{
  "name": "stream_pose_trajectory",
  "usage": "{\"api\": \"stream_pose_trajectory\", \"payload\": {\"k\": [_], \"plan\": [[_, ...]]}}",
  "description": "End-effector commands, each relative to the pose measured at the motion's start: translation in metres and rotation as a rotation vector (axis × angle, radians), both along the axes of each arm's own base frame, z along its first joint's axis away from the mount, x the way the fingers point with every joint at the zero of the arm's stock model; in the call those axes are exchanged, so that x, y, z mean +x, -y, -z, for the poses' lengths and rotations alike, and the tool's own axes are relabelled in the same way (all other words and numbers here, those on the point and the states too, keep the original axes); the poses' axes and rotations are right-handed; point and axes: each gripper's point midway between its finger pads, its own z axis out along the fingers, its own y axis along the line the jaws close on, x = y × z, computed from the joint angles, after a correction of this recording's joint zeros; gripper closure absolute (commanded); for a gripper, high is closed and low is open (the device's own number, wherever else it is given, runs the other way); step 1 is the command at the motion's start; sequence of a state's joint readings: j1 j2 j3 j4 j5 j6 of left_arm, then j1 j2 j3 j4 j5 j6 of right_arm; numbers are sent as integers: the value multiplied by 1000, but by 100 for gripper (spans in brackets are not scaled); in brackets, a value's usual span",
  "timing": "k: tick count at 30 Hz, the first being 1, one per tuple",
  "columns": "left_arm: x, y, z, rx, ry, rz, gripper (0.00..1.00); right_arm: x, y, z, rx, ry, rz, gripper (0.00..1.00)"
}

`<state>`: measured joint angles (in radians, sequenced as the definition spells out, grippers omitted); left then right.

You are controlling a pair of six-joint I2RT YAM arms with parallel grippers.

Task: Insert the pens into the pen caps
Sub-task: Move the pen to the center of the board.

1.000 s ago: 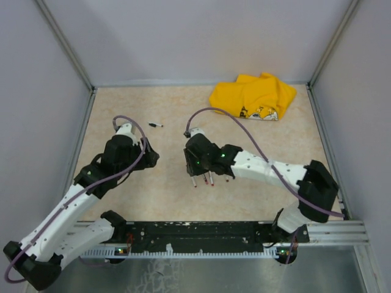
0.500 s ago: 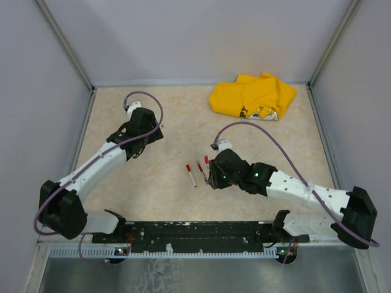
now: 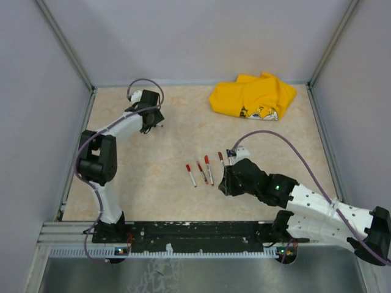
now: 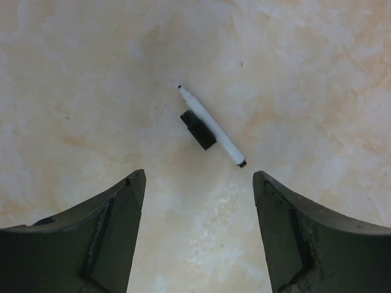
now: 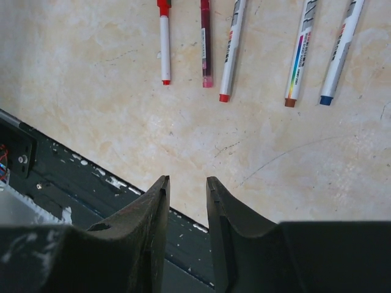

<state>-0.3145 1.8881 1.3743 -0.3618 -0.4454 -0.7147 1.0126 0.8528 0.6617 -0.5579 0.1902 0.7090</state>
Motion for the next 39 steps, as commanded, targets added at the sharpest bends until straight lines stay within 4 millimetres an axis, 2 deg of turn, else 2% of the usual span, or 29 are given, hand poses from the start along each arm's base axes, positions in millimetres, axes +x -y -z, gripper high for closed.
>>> {"api": "stream_pose_trajectory", "payload": {"k": [1,8,10,15,21,24,31,35,39], "plan": [[19,-11,11,5,-3,-72,24,2,1,-6,37,15,32,69],[41,-12,30,19,-30,-68,25,0,4,1,22,7,34,69],[45,-11,41,33,-60,-64,26,1,4,2,26,9,40,69],[51,-11,46,61,-98,-54,29,0,7,4,32,7,49,69],[40,-16,44,90,-127,-39,44,0,9,4,29,8,54,69],[35,-18,45,106,-144,-21,47,0,7,4,29,8,50,69],[22,-14,49,114,-200,68,67,1,6,2,27,12,44,69],[6,-14,50,114,-233,105,71,0,7,2,23,12,43,69],[-18,0,49,86,-269,216,75,0,8,0,25,15,44,69]]}}
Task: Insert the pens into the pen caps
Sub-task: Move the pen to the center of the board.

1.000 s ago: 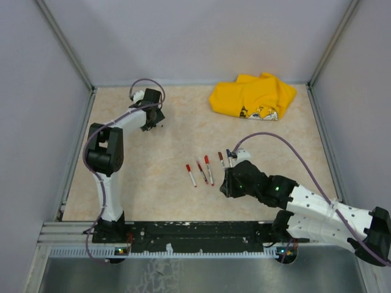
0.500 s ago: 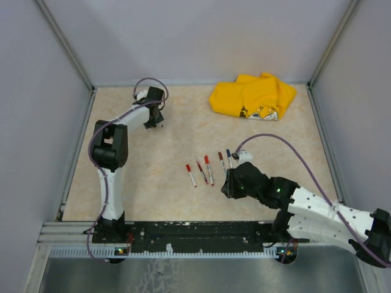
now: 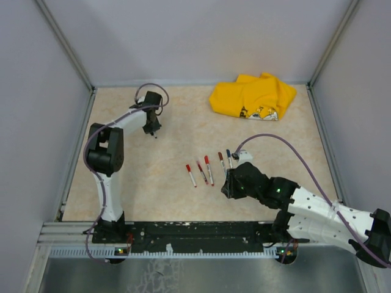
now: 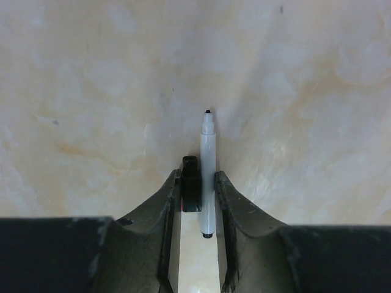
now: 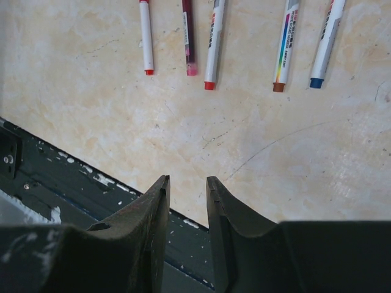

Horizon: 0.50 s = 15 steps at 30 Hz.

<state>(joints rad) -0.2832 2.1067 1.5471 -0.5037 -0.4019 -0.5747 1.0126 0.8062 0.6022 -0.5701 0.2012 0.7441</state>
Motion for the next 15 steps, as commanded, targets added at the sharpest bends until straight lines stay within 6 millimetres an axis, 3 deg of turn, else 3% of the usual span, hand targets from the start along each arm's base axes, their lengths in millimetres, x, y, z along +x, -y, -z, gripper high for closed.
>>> {"api": "stream_pose_trajectory", "payload": {"k": [1,9,15], "plan": [[-32,13,-11,-33,-67,127,76,6,-4,-14,31,39,13,69],[-122,43,-10,-98,-117,227,78,4,-5,-12,34,32,0,69],[-199,90,-9,-120,-133,351,78,2,-3,-6,28,23,-3,69]]}}
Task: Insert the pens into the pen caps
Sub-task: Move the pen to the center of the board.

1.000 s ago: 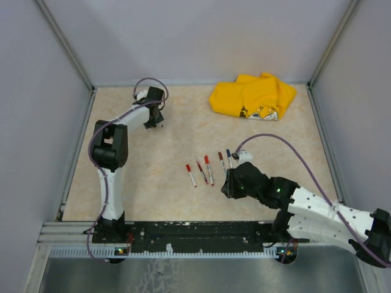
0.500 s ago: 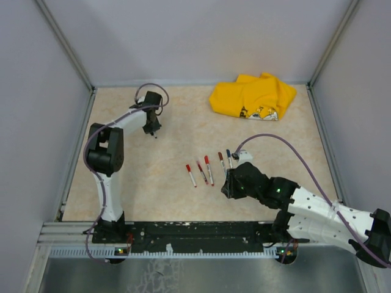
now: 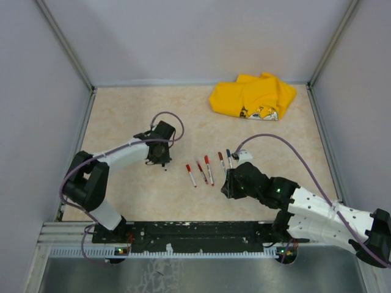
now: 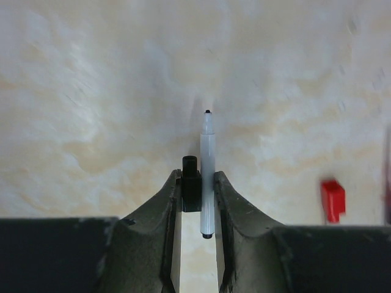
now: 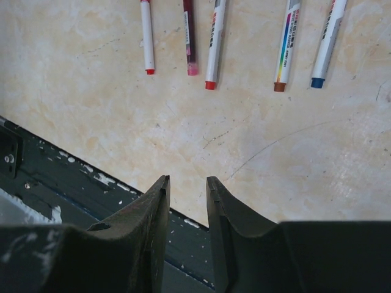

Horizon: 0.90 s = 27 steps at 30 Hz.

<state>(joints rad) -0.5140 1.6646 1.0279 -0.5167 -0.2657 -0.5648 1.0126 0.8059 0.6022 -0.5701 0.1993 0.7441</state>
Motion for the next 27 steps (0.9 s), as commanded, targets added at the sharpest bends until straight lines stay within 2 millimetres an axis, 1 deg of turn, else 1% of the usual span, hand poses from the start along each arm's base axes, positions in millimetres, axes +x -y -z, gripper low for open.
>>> {"api": "stream_pose_trajectory", "payload": {"k": [1,4,7,10,13,17,18,22,24,27], "plan": [[-48,35,-1,-54,-14,59,78,2,-3,-6,28,24,-1,69],[-80,48,4,-80,-29,81,78,1,-3,-4,27,14,-4,69],[-100,52,6,-84,-21,89,78,-1,-3,-2,29,4,-5,69],[-114,50,14,-56,-35,96,77,-1,-4,-2,32,2,-4,69],[-120,45,20,-19,-44,95,73,-1,-6,-3,40,-1,-6,69],[-125,41,22,-5,-51,94,60,-3,-8,-3,50,-6,-18,69],[-125,40,22,-4,-49,92,58,-4,-8,-3,52,-7,-18,69],[-127,35,19,-4,-41,85,54,-5,-8,-2,59,-12,-17,69],[-128,33,16,-6,-36,83,53,-5,-7,-2,61,-14,-16,69],[-129,34,10,-28,-26,96,53,-6,-8,-1,61,-17,-19,69]]}}
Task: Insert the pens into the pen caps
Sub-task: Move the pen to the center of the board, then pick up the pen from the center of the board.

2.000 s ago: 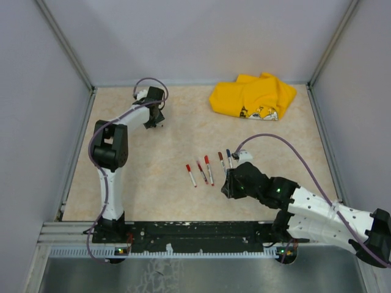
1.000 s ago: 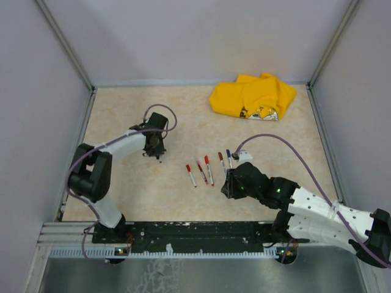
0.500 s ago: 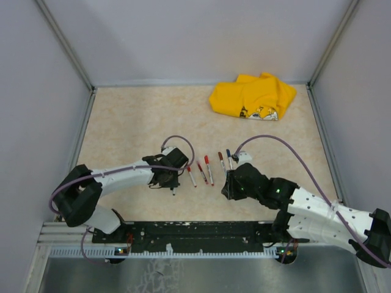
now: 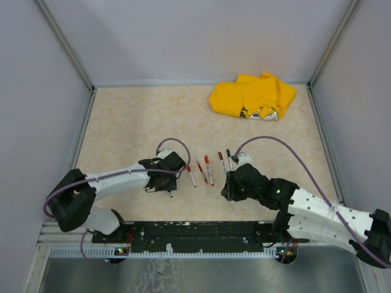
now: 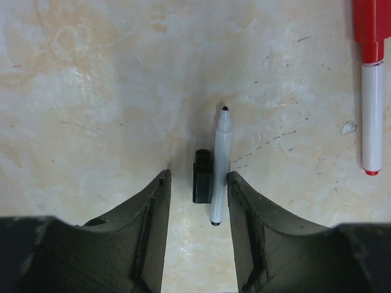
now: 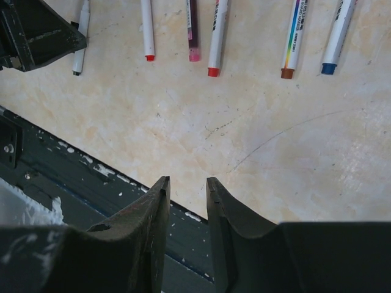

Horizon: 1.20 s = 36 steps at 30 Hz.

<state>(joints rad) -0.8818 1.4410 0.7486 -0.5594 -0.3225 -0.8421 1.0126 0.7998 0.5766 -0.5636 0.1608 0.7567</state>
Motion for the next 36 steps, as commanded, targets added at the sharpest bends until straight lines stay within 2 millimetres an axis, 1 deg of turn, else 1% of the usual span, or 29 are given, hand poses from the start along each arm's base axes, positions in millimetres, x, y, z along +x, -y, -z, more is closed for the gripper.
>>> {"api": "stream_pose_trajectory", "payload": {"k": [1,7,10,13,15,17,24,29,36], "plan": [[-3,-2,-12,-21,19,6,52,1,-6,-8,50,16,0,69],[1,22,-44,-98,83,80,51,0,-7,-5,51,9,-1,69],[2,26,-49,-87,90,88,51,0,-7,-3,51,8,1,69],[1,23,-42,-61,75,81,54,0,-8,-4,55,7,-2,69],[0,25,-37,-67,68,83,58,0,-8,-2,50,3,-2,69],[0,27,-32,-71,61,89,59,0,-7,-2,49,2,-3,69],[-1,25,-14,-28,28,87,60,-3,-4,0,41,-4,1,69],[-2,24,-9,-16,18,88,61,-3,-2,-1,40,-3,3,69],[-4,26,-3,-17,4,96,62,-2,-6,-2,44,-2,-3,69]]}}
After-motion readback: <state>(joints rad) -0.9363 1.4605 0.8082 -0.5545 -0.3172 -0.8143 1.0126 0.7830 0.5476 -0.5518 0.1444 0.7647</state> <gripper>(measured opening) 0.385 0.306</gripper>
